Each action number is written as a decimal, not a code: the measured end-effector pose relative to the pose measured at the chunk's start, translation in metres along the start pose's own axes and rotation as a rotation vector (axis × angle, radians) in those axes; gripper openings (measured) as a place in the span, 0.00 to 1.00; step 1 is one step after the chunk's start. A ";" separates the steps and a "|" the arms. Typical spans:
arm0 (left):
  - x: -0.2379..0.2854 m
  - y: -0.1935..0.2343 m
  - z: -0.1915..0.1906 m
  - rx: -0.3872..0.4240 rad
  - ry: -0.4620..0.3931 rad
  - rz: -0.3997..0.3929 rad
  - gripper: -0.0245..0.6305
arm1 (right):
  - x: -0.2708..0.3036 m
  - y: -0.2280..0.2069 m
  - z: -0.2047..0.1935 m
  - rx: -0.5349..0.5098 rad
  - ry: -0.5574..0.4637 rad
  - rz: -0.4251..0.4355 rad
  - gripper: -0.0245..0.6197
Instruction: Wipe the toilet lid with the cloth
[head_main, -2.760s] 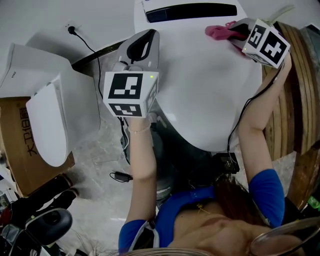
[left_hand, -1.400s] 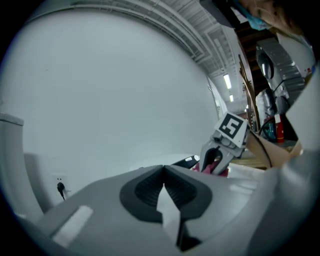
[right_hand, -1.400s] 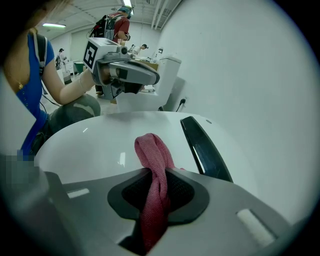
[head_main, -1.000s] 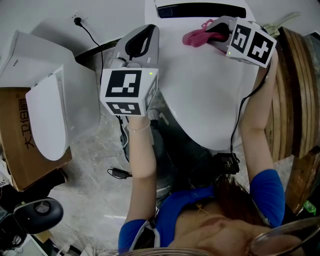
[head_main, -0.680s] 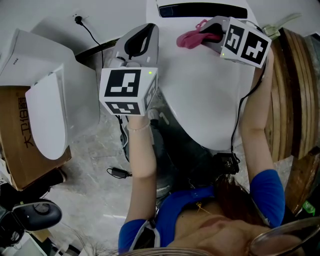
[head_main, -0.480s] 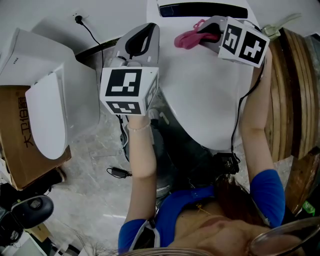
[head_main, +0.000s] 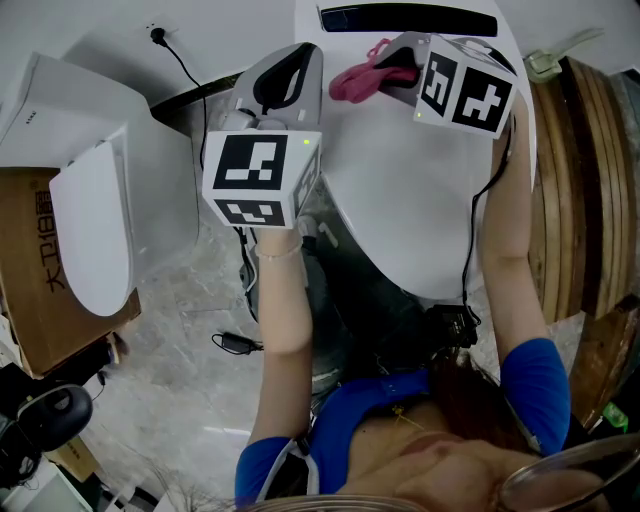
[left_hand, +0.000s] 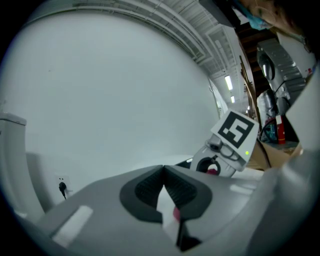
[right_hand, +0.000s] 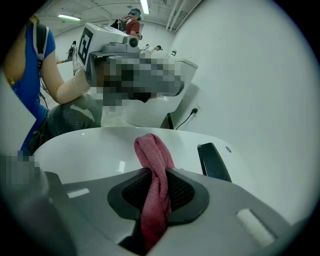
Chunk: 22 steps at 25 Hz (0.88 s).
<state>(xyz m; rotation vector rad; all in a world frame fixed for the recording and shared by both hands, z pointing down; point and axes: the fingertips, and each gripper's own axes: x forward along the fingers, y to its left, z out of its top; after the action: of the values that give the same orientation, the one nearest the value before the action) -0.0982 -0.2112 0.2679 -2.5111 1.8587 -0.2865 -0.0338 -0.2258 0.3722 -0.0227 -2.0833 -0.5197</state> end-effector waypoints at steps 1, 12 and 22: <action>0.000 0.000 0.000 0.000 0.000 0.000 0.04 | 0.001 0.001 0.003 -0.006 0.001 -0.001 0.15; -0.003 0.002 0.001 0.001 -0.005 0.002 0.04 | 0.013 0.007 0.025 -0.059 -0.002 -0.014 0.15; -0.009 0.004 0.003 0.002 -0.014 0.010 0.04 | 0.019 0.010 0.039 -0.043 -0.048 -0.002 0.15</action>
<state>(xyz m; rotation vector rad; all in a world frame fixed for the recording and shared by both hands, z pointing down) -0.1043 -0.2048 0.2629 -2.4954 1.8644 -0.2693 -0.0736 -0.2055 0.3737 -0.0593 -2.1190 -0.5703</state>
